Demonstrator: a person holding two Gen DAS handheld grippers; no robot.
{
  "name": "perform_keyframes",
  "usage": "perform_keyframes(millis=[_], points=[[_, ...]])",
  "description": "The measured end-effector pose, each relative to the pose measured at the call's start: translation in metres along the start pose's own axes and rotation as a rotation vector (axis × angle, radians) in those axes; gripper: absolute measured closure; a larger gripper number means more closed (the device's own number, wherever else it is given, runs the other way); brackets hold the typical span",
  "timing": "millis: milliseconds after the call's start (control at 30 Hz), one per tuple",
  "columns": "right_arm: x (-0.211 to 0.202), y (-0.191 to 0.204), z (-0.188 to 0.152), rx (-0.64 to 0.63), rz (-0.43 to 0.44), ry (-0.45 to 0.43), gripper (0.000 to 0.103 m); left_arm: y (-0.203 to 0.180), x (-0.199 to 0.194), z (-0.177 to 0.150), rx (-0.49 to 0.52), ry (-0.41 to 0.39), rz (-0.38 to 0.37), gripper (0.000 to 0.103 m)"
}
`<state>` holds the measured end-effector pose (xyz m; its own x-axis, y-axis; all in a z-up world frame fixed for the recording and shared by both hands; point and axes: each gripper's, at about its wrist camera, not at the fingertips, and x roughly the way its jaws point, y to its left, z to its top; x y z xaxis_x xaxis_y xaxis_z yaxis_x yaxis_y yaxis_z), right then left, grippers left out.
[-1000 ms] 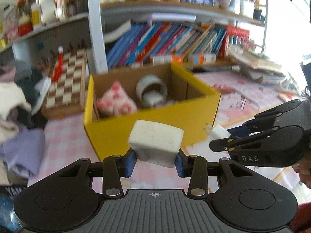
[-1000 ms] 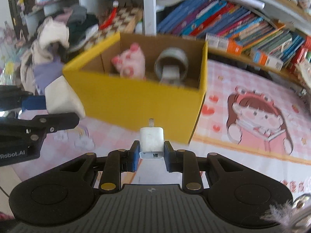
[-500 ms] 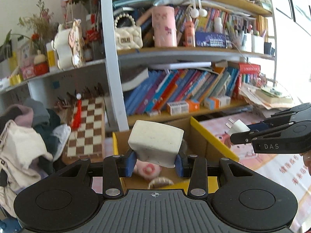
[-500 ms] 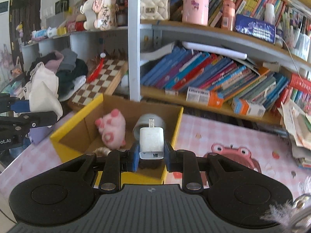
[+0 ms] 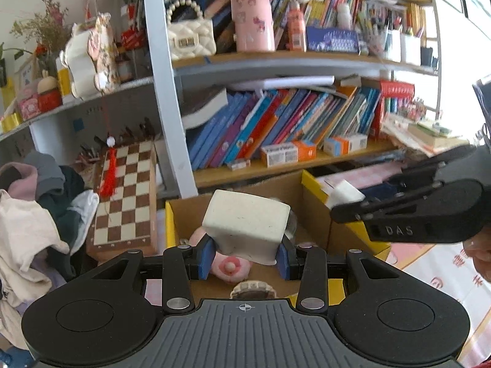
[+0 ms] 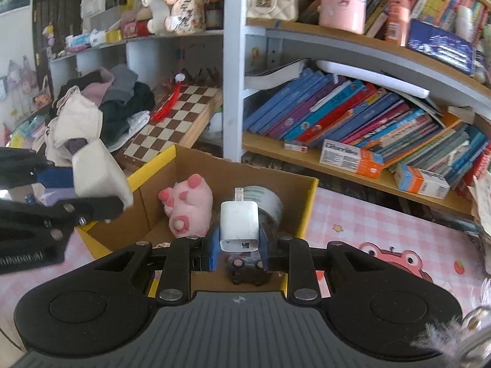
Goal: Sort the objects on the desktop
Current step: 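Lift and carry the block and adapter over the yellow box with both grippers, then open the right gripper releasing the adapter while the left gripper lowers and releases the block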
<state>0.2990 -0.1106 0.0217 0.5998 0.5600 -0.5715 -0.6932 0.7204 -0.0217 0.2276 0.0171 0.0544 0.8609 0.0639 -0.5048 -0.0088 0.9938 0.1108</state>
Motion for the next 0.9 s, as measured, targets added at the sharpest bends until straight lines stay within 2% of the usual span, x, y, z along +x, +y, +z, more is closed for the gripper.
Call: perform_keyframes(millis=[400, 633, 900], points=[[0.081, 0.009, 0.046, -0.125, 0.071, 0.049, 0.079, -0.005, 0.055, -0.001, 0.029, 0.117, -0.022, 0.064], [0.127, 0.008, 0.042, -0.159, 0.111, 0.165, 0.079, -0.005, 0.085, -0.008, 0.019, 0.207, -0.042, 0.064], [0.157, 0.008, 0.036, -0.18, 0.141, 0.248, 0.079, 0.001, 0.105, -0.016, -0.024, 0.288, -0.075, 0.063]])
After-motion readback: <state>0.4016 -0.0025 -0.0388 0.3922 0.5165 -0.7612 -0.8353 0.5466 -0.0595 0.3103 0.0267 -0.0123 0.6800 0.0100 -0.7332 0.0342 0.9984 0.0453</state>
